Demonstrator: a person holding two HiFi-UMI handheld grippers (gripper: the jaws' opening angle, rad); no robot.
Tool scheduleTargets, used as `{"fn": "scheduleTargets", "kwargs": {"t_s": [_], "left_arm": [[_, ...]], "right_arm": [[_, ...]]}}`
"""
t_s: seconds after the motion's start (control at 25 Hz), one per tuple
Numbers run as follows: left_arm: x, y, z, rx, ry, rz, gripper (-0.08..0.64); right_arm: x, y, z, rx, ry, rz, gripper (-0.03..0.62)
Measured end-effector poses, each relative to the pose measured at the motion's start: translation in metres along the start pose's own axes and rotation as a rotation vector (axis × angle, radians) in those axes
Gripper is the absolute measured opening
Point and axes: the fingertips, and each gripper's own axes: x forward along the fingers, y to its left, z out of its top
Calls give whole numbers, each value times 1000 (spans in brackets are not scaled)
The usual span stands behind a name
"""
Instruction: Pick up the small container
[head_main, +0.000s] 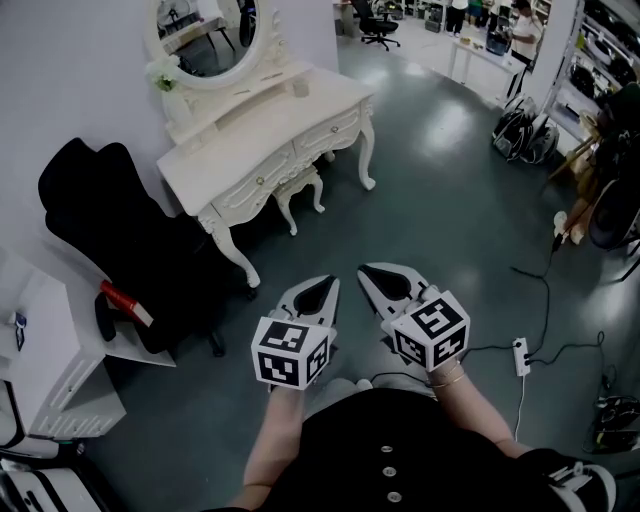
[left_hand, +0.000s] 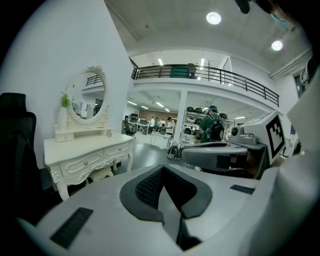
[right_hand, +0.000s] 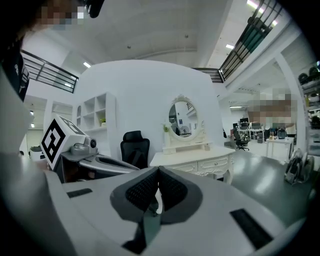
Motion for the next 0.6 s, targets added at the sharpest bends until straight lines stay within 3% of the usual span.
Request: {"fn": "scheduleTargets", "kwargs": {"t_s": [0.2,0.28,0.52,0.6], "left_arm": [[18,0,3,-9,-1,8,14],[24,0,5,-8,-4,13,14],[34,2,2,-27,0,36,14],[36,4,-1,-33,4,44,14]], "right_arm": [[-7,-26,13,-24,-54,-50,0],[-7,-33,17,-24,-68,-49,131],[-5,-44,11,-10,-55,-27,281],[-4,-50,7,-1,-43,-31,293]]}}
